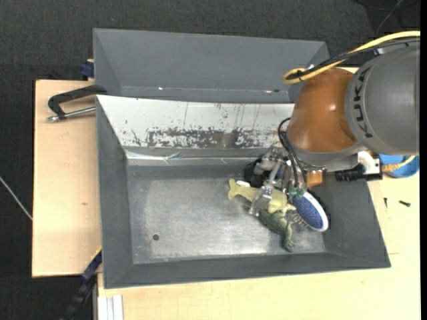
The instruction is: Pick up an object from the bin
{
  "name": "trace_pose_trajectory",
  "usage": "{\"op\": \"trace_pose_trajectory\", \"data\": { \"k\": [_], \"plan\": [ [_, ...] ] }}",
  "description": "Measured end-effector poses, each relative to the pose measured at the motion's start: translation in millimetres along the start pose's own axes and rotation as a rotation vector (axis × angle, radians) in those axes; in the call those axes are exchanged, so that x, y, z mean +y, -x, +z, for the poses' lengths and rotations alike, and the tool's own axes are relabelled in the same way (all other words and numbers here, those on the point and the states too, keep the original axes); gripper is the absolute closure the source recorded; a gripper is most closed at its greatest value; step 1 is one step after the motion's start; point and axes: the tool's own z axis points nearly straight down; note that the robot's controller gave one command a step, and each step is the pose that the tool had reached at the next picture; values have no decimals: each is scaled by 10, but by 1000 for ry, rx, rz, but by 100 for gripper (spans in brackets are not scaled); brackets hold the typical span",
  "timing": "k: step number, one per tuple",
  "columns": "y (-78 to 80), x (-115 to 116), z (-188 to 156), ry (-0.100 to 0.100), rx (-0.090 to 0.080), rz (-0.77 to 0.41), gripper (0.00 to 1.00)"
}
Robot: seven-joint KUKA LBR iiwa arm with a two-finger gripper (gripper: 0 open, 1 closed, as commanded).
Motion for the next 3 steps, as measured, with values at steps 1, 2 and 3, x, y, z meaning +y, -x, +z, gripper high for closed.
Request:
{"op": "trace_pose_trajectory", "data": {
  "k": [1,2,3],
  "plan": [
    [-30,-19,304,10,-21,38,0],
    [-175,22,362,20,-44,227,0],
    [-142,-11,343,18,-53,233,100]
  ]
}}
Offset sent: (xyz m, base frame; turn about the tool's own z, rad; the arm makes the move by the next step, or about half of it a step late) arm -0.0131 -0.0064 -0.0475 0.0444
